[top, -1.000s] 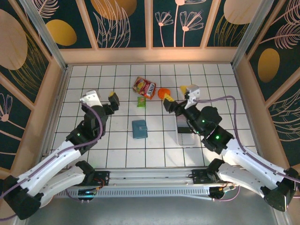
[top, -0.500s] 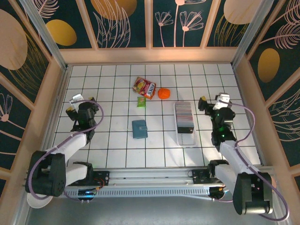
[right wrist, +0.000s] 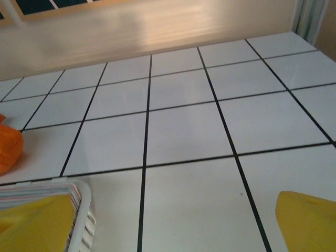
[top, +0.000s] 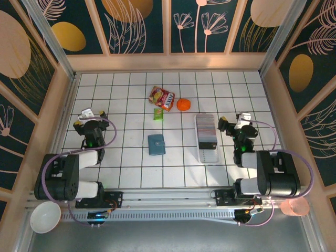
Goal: Put the credit cards into the card holder
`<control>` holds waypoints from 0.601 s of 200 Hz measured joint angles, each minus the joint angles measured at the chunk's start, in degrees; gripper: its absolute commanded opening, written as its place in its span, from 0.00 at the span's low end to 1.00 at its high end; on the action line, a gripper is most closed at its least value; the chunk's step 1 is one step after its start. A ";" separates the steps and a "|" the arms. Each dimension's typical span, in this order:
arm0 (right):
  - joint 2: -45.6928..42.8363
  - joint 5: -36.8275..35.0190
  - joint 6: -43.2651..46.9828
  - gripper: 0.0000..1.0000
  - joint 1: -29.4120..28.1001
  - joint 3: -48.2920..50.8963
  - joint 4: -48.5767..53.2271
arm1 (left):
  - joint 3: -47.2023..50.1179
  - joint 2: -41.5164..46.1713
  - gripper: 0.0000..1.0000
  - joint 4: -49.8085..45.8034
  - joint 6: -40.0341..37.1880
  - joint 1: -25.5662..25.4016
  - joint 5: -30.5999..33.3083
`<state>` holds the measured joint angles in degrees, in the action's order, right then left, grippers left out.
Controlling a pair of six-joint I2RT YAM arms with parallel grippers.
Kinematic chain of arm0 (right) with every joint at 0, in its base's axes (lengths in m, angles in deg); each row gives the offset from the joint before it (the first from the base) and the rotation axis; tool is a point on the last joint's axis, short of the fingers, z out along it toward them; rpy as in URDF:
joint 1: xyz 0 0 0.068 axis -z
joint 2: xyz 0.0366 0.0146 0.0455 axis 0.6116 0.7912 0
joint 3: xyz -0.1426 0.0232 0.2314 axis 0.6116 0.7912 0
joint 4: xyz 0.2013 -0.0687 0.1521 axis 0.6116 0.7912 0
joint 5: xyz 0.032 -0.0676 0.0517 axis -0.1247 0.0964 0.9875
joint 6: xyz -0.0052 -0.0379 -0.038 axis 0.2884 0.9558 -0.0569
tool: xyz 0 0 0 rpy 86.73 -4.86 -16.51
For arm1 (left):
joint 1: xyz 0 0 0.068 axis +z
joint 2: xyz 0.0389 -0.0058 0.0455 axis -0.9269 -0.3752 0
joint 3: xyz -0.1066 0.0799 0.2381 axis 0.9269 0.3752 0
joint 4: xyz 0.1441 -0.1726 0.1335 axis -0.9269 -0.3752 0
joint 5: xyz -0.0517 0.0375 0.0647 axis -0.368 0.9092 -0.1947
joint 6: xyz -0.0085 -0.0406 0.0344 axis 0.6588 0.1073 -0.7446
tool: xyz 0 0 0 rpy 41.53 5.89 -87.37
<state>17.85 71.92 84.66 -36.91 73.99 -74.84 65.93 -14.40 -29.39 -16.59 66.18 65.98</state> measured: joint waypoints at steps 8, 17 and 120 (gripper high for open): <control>1.38 0.04 0.11 0.99 0.26 0.00 -2.43 | 0.81 -0.74 0.99 3.21 -0.04 0.52 -1.60; 3.21 0.26 0.11 0.99 0.81 -0.04 -4.96 | 1.88 -1.95 0.99 6.60 -0.22 0.90 -3.19; 10.34 1.53 0.11 0.99 1.90 -1.55 -11.39 | 4.61 -8.37 0.99 17.33 -1.60 1.09 -9.97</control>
<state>28.18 73.45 84.77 -35.00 72.44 -86.23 70.54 -22.78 -12.05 -18.19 67.28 56.01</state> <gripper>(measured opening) 0.986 0.988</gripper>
